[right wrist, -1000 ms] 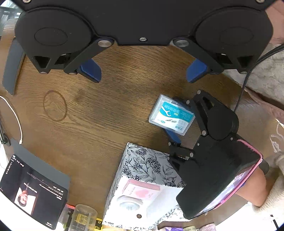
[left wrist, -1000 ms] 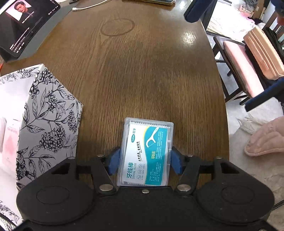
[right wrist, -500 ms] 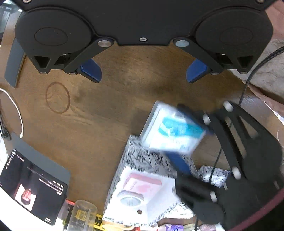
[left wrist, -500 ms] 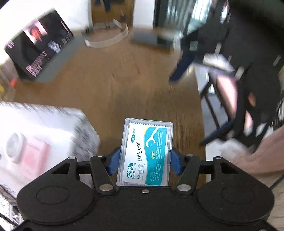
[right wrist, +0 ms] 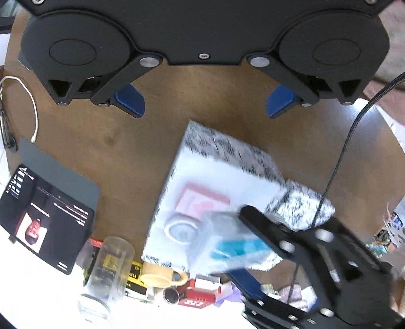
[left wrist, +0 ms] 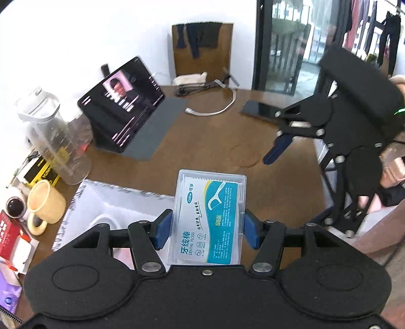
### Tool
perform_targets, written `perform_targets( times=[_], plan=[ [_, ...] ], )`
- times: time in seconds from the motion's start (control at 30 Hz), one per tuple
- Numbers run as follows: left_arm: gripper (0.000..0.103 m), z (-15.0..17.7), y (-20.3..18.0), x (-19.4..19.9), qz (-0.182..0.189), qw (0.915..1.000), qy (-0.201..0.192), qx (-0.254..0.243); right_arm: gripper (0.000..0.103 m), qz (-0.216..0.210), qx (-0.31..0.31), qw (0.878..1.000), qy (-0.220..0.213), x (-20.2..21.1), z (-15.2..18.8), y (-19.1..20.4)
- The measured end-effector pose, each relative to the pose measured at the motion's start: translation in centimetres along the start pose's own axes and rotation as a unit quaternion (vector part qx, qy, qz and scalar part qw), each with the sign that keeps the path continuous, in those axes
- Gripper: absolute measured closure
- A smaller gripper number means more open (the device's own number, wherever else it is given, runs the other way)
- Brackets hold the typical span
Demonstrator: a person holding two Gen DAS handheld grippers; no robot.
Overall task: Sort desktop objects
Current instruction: 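Carry the floss-pick box with the left gripper into the box beside the card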
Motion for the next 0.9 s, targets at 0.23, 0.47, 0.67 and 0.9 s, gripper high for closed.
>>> perform_targets(
  times=[0.23, 0.47, 0.67, 0.9],
  plan=[
    [0.046, 0.1, 3.7, -4.5, 0.012, 0.9988, 0.043, 0.018, 0.000, -0.002, 0.008, 1.000, -0.019, -1.3, -2.5, 1.0],
    [0.046, 0.4, 5.7, -9.1, 0.021, 0.9954, 0.094, 0.007, 0.000, 0.004, -0.002, 1.000, -0.017, -2.6, -3.1, 0.6],
    [0.046, 1.1, 6.1, -11.7, 0.031, 0.9913, 0.128, -0.008, 0.000, -0.005, -0.023, 1.000, -0.011, -3.6, -3.1, -0.3],
    [0.046, 1.6, 6.0, -14.1, 0.047, 0.9849, 0.164, -0.027, 0.000, -0.015, -0.029, 0.999, -0.007, -4.6, -2.8, -0.8]
  ],
)
Point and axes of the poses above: each gripper's, at about its wrist camera, not at the fingertips, and x roughly against the way its jaws point, y to its left, z to its underside, the point moved 1 cm from there along -x, roughly the way its jaws point, and after that the axes turned 6 degrees about y, right-handed, at the moved point
